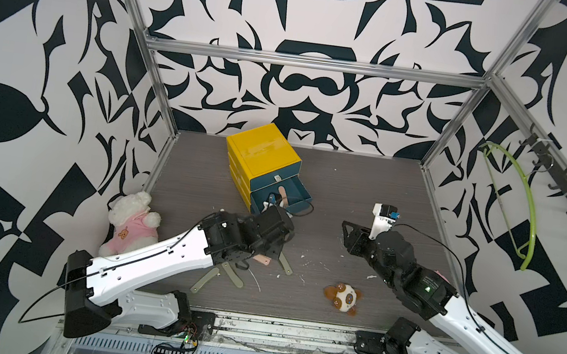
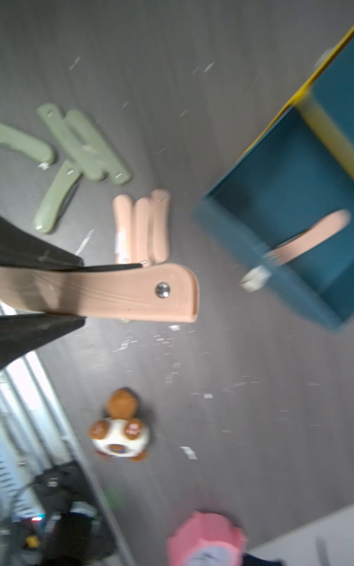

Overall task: Place the fruit knives into the drawer by color
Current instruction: Pick up the fruit knife from the center of the board, then place the fruit knife in the drawer, then move the fruit knife to the center of the board.

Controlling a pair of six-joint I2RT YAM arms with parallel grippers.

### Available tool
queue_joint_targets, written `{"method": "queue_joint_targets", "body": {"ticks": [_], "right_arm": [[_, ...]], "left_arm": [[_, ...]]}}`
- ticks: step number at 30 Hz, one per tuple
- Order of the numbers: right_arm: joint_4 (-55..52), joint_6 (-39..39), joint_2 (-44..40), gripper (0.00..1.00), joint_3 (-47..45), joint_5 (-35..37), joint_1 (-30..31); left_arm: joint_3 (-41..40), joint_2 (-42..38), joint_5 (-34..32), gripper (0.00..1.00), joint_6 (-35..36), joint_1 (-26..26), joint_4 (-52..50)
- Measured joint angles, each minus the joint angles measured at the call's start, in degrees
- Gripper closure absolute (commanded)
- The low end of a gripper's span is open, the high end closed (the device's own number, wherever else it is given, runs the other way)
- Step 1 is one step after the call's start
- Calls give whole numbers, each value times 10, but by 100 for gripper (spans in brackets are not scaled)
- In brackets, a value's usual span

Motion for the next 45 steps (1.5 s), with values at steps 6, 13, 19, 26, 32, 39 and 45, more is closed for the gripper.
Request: {"method": "queue_joint_targets", "body": {"ticks": [6, 13, 19, 26, 32, 39, 45], "right_arm": [[-7, 3, 0, 53, 0, 0, 0], [-15, 4, 0, 53, 0, 0, 0], [-18, 3, 0, 52, 0, -8, 0], [-17, 1, 0, 50, 0, -30, 0], [-18, 1, 0, 49, 0, -39, 0], [-18, 1, -10, 50, 0, -39, 0], [-18, 1, -11, 50, -2, -39, 0]], "left_arm": [[93, 99, 6, 84, 96, 89, 35], [155, 236, 6, 85, 168, 104, 55], [168, 287, 0, 80, 188, 127, 63], [168, 296, 3, 49, 190, 132, 71], [168, 293, 14, 36, 188, 132, 79], [134, 192, 49, 24, 163, 128, 97], [23, 40, 70, 21, 119, 98, 128]]}}
